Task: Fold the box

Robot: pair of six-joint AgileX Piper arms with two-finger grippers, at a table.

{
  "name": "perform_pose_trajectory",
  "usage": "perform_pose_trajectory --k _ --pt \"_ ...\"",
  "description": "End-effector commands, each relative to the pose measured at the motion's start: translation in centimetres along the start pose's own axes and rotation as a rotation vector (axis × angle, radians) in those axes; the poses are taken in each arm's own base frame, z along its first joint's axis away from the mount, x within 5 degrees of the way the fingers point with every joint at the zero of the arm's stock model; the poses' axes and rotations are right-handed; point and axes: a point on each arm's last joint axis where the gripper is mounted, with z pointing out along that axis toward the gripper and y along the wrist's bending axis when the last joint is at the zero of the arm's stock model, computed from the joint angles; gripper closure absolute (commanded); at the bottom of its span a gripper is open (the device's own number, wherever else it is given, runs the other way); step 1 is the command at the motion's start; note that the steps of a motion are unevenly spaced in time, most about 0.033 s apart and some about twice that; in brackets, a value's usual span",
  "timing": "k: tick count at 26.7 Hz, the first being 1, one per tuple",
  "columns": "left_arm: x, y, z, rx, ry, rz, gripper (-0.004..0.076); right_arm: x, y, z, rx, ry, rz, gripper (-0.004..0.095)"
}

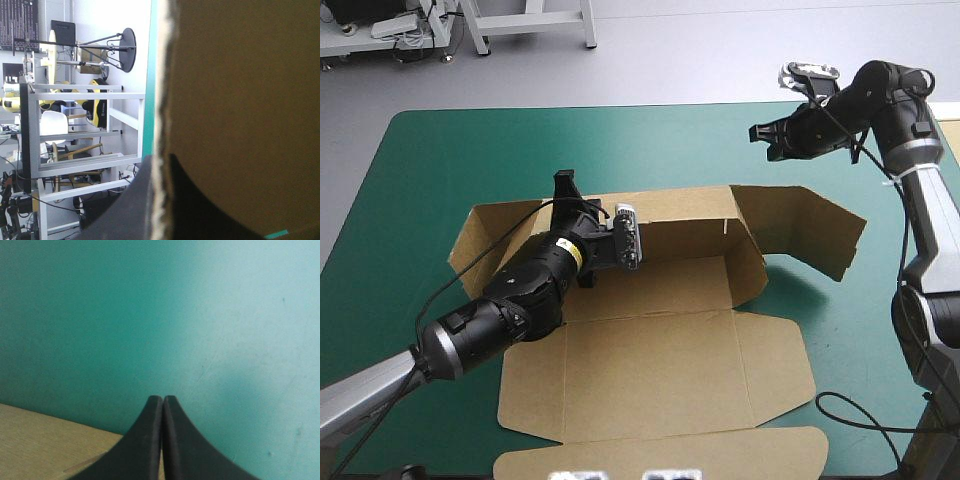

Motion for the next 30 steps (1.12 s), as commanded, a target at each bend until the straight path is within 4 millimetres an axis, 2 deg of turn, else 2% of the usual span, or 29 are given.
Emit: perform_pose_trajectory --k 1,10,15,18,26,30 --pt "-0.1 1.8 -1.4 -0.076 -0.029 -0.010 0.0733 1.6 1.3 -1.5 -0.025 0.012 -0.054 0.0921" --pt "0.1 1.8 -1.3 -0.072 -0.018 -0.040 0.0733 5.6 1.8 -2.5 -0.062 0.084 -0.102 0.0921" --pt "0.1 1.8 -1.3 -0.072 -0.018 -0.042 0.0733 7.5 2.2 -2.4 -0.133 0.115 -0.143 0.0921" --pt "0.1 1.8 -1.3 -0.072 -0.018 -0.036 0.0733 8.1 2.5 -2.7 -0.161 0.115 -0.162 0.0921" --pt "0.2 1.8 -1.3 -0.070 -0.004 -0.039 0.0733 9.3 4.1 -4.9 -0.259 0.031 -0.306 0.0921" --pt "0.3 1.8 -1.3 -0.070 0.008 -0.040 0.0733 9.6 4.2 -5.1 -0.255 0.009 -0.330 0.0921"
